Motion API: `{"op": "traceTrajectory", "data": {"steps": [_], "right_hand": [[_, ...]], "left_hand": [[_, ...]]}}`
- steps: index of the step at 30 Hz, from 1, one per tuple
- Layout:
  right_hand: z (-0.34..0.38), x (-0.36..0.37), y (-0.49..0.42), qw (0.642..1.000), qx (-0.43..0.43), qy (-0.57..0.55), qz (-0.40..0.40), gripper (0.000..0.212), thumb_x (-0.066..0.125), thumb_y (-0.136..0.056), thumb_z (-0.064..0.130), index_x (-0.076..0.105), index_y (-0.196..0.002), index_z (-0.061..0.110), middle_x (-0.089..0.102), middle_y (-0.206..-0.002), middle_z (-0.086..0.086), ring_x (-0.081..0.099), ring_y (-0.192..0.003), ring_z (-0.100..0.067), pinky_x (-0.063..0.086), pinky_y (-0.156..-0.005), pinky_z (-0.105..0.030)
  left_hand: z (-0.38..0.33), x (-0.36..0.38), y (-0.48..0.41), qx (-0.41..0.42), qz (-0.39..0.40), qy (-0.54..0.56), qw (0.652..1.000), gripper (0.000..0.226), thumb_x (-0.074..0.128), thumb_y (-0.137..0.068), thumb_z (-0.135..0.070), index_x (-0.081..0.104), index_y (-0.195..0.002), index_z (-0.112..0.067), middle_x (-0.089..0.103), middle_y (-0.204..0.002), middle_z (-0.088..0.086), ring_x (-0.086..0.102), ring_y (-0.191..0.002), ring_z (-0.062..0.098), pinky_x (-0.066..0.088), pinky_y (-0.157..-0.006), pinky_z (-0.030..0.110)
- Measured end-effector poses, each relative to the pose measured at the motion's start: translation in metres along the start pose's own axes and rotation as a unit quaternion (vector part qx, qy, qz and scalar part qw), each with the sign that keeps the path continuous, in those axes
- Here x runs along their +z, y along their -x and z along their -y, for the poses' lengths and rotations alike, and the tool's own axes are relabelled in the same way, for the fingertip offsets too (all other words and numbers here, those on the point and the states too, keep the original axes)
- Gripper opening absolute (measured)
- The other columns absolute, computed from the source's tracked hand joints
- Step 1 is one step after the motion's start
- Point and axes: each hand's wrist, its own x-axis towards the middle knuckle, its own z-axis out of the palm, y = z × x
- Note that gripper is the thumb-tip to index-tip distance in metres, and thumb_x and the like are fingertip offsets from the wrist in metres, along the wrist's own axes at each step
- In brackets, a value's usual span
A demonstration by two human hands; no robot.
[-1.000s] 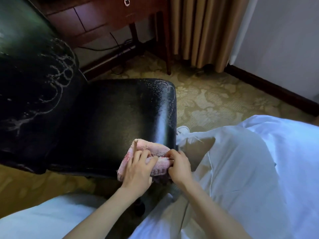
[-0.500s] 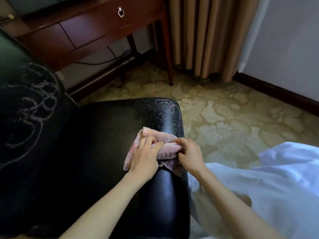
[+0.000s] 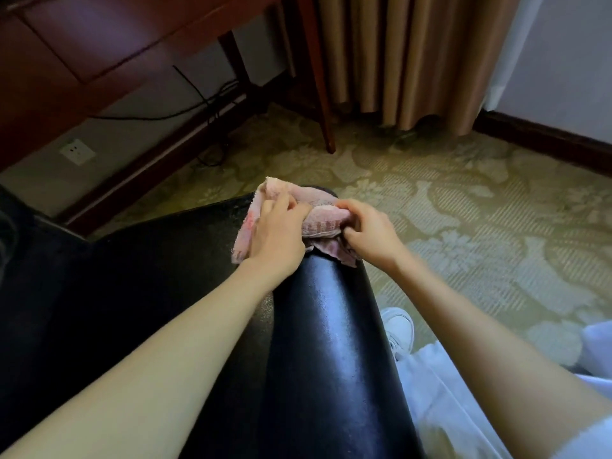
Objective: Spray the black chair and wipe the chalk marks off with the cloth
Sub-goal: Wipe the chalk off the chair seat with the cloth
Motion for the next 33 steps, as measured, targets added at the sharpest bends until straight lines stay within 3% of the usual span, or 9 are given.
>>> {"op": "traceTrajectory", "data": {"steps": [4,11,14,17,19,24,27,29,33], "right_hand": [[0.013,-0.004,0.025,0.999,0.006,0.033,0.020,0.050,0.053,-0.074,0.002,0.059,-0.120,0.021,0.062,-0.118,-0.009,0.053,-0.113,-0.028,0.037,-0.091,-0.029],[0.046,-0.013,0.143,0.999,0.023,0.027,0.037,0.050,0.042,-0.060,0.013,0.065,-0.104,0.017,0.060,-0.096,-0.008,0.056,-0.092,-0.030,0.039,-0.078,-0.032],[0.057,-0.015,0.199,0.997,0.044,0.040,0.055,0.052,0.041,-0.056,0.014,0.064,-0.102,0.021,0.059,-0.095,-0.003,0.056,-0.091,-0.027,0.042,-0.079,-0.034],[0.065,-0.016,0.249,0.996,0.056,0.027,0.061,0.054,0.040,-0.057,0.013,0.064,-0.104,0.023,0.055,-0.095,0.000,0.054,-0.094,-0.022,0.038,-0.079,-0.026],[0.072,-0.018,0.269,0.995,0.048,0.029,0.077,0.052,0.040,-0.058,0.012,0.064,-0.104,0.023,0.050,-0.093,0.002,0.052,-0.095,-0.021,0.036,-0.078,-0.025],[0.080,-0.021,0.283,0.983,0.044,0.052,0.168,0.041,0.046,-0.066,0.008,0.059,-0.096,0.031,0.035,-0.082,0.013,0.048,-0.081,-0.017,0.038,-0.071,-0.026],[0.078,-0.019,0.275,0.989,0.045,0.015,0.142,0.042,0.044,-0.059,0.010,0.061,-0.090,0.035,0.043,-0.086,0.013,0.055,-0.083,-0.014,0.044,-0.074,-0.022],[0.073,-0.017,0.260,0.994,0.038,-0.006,0.101,0.047,0.043,-0.058,0.009,0.066,-0.093,0.029,0.048,-0.088,0.011,0.056,-0.084,-0.013,0.042,-0.073,-0.017],[0.060,-0.020,0.204,0.999,0.030,-0.022,0.019,0.047,0.044,-0.054,0.013,0.070,-0.092,0.024,0.057,-0.089,0.003,0.058,-0.084,-0.016,0.038,-0.070,-0.014]], "left_hand": [[0.001,-0.008,0.028,0.008,0.023,0.027,0.999,0.061,0.066,-0.078,-0.005,0.050,-0.134,-0.024,0.041,-0.129,0.001,0.035,-0.116,0.025,0.039,-0.098,0.040],[-0.021,-0.025,0.143,0.021,0.055,0.047,0.997,0.063,0.070,-0.077,-0.013,0.049,-0.135,-0.029,0.041,-0.128,-0.004,0.035,-0.113,0.019,0.034,-0.103,0.033],[-0.030,-0.029,0.197,0.034,0.059,0.066,0.995,0.061,0.069,-0.075,-0.009,0.054,-0.130,-0.029,0.044,-0.125,-0.005,0.039,-0.113,0.019,0.037,-0.102,0.031],[-0.031,-0.022,0.248,0.068,0.028,0.086,0.994,0.069,0.074,-0.049,0.001,0.062,-0.109,-0.031,0.050,-0.104,-0.010,0.050,-0.094,0.016,0.050,-0.084,0.031],[-0.029,-0.017,0.274,0.075,0.018,0.085,0.993,0.080,0.079,-0.033,-0.003,0.060,-0.103,-0.035,0.050,-0.099,-0.014,0.048,-0.089,0.010,0.049,-0.078,0.023],[-0.020,-0.010,0.311,0.074,0.012,0.076,0.994,0.090,0.079,-0.022,-0.006,0.054,-0.104,-0.036,0.046,-0.102,-0.015,0.043,-0.093,0.007,0.056,-0.056,0.028],[-0.015,-0.010,0.305,0.076,-0.002,0.077,0.994,0.091,0.080,-0.021,-0.008,0.055,-0.104,-0.035,0.045,-0.105,-0.014,0.045,-0.096,0.009,0.055,-0.059,0.029],[-0.016,-0.009,0.286,0.072,-0.016,0.094,0.993,0.079,0.079,-0.034,-0.011,0.056,-0.106,-0.034,0.045,-0.106,-0.013,0.047,-0.098,0.011,0.056,-0.068,0.036],[-0.017,-0.006,0.213,0.084,-0.058,0.097,0.990,0.064,0.052,-0.049,-0.003,0.060,-0.108,-0.027,0.052,-0.104,-0.004,0.054,-0.097,0.019,0.054,-0.077,0.037]]}}
